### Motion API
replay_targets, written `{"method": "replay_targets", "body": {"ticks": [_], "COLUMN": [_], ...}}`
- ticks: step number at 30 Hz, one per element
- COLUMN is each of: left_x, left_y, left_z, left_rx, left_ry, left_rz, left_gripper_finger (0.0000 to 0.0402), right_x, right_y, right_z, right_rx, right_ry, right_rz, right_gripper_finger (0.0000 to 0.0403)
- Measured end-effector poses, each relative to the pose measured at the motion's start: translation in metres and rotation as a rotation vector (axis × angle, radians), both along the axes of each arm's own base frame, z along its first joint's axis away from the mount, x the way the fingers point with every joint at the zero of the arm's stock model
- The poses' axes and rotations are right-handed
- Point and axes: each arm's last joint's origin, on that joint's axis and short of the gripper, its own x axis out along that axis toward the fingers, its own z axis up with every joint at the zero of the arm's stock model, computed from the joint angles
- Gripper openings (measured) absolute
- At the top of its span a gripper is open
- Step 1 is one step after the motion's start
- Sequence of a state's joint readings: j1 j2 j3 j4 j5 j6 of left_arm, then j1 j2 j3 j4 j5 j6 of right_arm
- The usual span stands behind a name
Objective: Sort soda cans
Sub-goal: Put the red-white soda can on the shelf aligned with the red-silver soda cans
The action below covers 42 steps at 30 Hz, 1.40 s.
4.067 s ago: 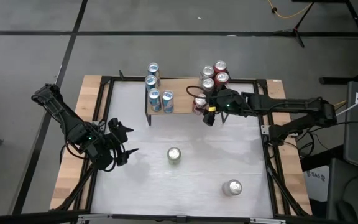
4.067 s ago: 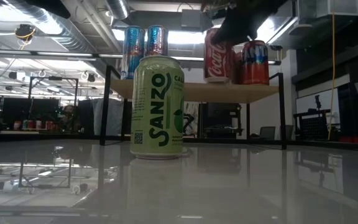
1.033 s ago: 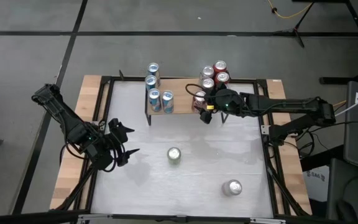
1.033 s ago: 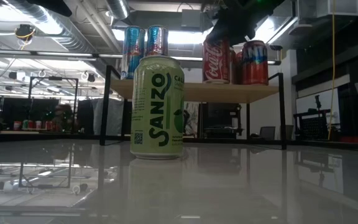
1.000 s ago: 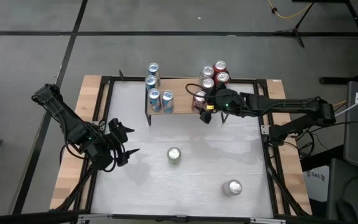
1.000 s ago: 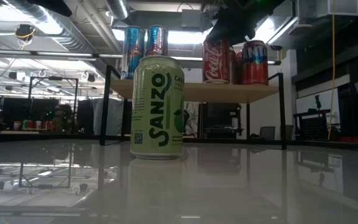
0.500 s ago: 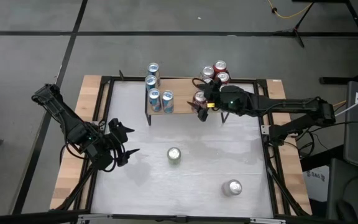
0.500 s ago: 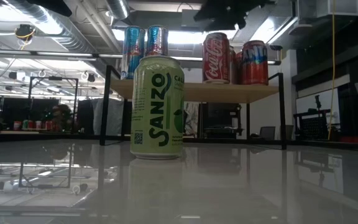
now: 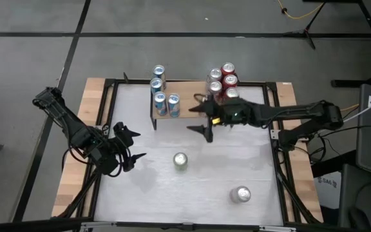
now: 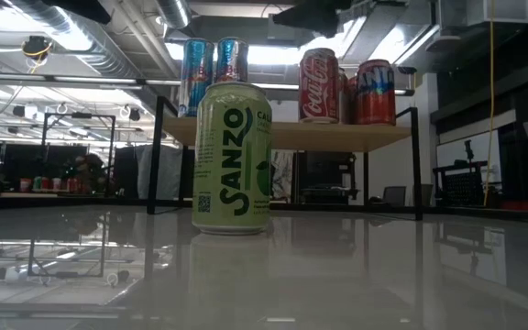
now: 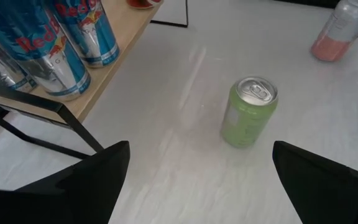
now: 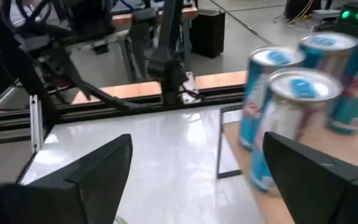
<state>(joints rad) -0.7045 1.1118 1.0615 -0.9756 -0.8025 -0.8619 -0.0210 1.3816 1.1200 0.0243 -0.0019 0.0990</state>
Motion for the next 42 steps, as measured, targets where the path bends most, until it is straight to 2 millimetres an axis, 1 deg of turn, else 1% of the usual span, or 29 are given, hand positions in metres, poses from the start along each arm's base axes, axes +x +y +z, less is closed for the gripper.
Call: {"method": "replay_targets", "body": {"ticks": [3,7,12,16,23,33,37,42], "left_x": [0.001,0.001,0.001,0.001,0.001,0.001,0.001,0.001], "left_y": [0.001,0.001,0.001,0.001,0.001,0.001,0.001,0.001], "left_z": [0.0,0.0,0.0,0.0,0.0,0.0,0.0,0.0], "left_rx": [-0.001,-0.001,-0.001,-0.001,0.0,-0.001,-0.001,-0.001], "left_ry": [-0.001,-0.001,-0.001,-0.001,-0.001,-0.001,-0.001,-0.001], "left_rz": [0.006,0.007,0.006,0.006,0.006,0.006,0.006,0.006], "left_gripper_finger": [0.0386,0.0386,0.0386,0.0386,0.0386,0.0386,0.0386,0.0386], "right_x": [0.008,0.015,0.022,0.026,0.023,0.022,0.018,0.006], "right_y": [0.011,0.019,0.02,0.019,0.017,0.017,0.016,0.015], "right_z": [-0.01,-0.022,-0.034,-0.042,-0.047,-0.049,-0.046,-0.037], "right_rx": [-0.014,-0.057,-0.078,-0.052,-0.051,-0.057,-0.057,-0.01], "right_ry": [0.033,0.07,0.101,0.118,0.157,0.179,0.186,0.19], "right_rz": [-0.015,-0.125,-0.308,-0.379,-0.447,-0.452,-0.455,-0.497], "right_gripper_finger": [0.034,0.0324,0.0306,0.0293,0.0273,0.025,0.0244,0.0237]}}
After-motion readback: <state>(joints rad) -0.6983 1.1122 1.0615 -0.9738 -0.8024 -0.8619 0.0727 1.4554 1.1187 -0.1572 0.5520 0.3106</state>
